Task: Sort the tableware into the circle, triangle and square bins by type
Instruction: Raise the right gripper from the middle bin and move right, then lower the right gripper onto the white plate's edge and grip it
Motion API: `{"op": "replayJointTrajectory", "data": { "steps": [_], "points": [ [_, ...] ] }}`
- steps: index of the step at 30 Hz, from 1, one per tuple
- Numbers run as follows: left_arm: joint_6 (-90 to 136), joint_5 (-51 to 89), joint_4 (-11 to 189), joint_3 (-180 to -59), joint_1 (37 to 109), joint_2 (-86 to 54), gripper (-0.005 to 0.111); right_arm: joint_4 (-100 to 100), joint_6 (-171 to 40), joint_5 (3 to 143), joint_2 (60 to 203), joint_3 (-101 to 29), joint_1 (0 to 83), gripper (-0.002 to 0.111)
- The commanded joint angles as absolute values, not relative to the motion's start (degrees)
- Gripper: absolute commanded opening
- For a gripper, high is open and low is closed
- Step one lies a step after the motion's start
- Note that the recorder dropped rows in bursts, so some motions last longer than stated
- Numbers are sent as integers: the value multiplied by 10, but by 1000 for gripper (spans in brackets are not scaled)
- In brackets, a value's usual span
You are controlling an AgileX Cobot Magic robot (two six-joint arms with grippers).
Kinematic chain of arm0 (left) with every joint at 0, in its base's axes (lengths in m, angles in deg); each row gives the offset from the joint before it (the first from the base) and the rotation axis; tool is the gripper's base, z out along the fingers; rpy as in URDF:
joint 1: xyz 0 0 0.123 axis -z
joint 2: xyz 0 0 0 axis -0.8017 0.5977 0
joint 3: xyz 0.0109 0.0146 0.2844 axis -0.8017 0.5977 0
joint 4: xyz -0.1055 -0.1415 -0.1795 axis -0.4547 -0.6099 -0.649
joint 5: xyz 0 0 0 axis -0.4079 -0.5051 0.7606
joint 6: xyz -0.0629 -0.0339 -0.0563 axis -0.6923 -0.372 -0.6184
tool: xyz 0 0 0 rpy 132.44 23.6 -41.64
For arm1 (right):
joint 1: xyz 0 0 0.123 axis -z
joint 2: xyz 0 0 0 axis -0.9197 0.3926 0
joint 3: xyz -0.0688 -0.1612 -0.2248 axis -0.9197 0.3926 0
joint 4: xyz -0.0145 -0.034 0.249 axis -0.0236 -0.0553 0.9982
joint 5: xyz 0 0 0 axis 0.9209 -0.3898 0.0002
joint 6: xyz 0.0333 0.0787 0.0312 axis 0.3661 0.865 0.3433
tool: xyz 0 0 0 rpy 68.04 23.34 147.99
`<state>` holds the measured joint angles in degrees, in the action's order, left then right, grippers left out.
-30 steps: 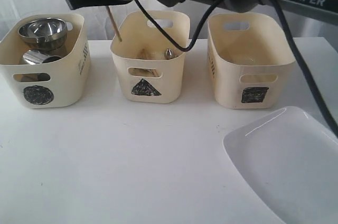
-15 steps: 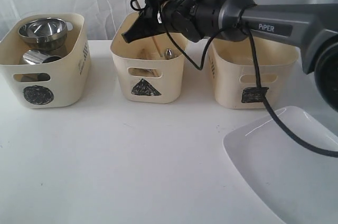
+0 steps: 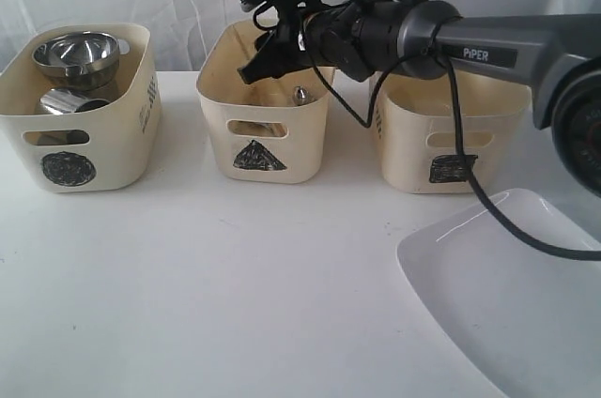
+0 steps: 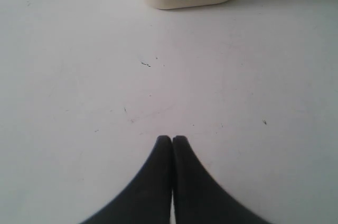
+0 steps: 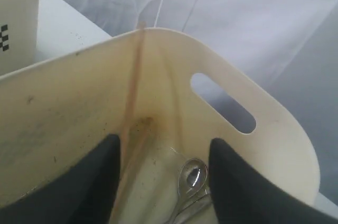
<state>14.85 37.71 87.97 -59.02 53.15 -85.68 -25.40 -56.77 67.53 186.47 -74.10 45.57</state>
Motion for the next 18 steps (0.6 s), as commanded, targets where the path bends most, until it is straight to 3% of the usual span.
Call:
{"op": "replayJointTrajectory", "data": {
  "steps": [1, 9, 15, 18],
  "points": [
    [148, 383, 877, -586, 535, -859, 0, -256, -536, 655, 1857, -742, 459, 54],
    [148, 383, 877, -586, 535, -859, 0, -256, -511, 465, 1773, -742, 458, 50],
    [148, 383, 877, -586, 535, -859, 0, -279, -534, 198, 1718, -728, 477, 15],
    [148, 383, 877, -586, 535, -859, 0, -259, -544, 154, 1694, -684, 510, 7]
  ]
}}
